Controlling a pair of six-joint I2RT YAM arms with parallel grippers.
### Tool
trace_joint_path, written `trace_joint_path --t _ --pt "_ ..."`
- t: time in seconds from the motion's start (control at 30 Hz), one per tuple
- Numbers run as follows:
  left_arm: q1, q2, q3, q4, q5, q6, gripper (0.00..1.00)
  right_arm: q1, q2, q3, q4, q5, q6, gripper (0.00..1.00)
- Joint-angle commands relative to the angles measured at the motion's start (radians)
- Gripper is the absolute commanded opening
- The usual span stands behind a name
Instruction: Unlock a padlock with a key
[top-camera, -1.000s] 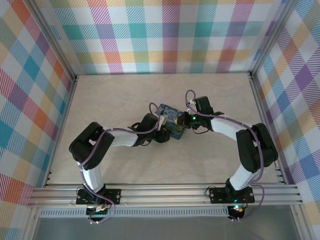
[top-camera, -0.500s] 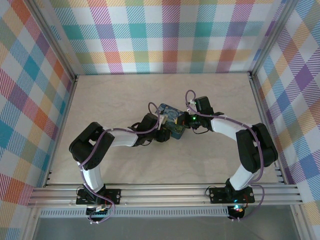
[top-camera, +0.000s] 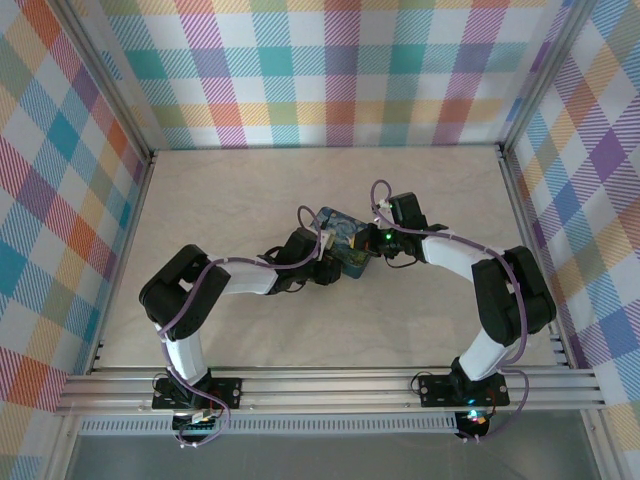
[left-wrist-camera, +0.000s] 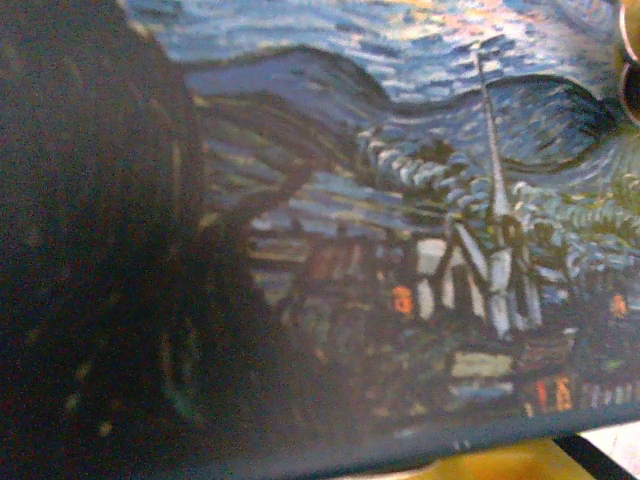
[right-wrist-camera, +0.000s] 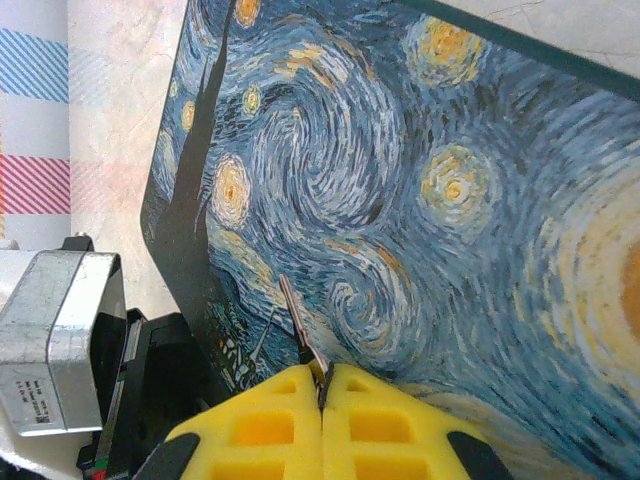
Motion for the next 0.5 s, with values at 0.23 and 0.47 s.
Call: trace_joint_path --t 0.23,0.47 --pt "-0.019 0.036 0.008 0.070 -0.010 -0.049 0.35 -0.001 0.033 -0.042 -0.035 0.032 0.009 0.00" --pt "-0.019 0.049 0.010 0.083 -0.012 -0.085 0.36 -0.001 0.036 -0.048 -0.026 0.031 0.013 0.00"
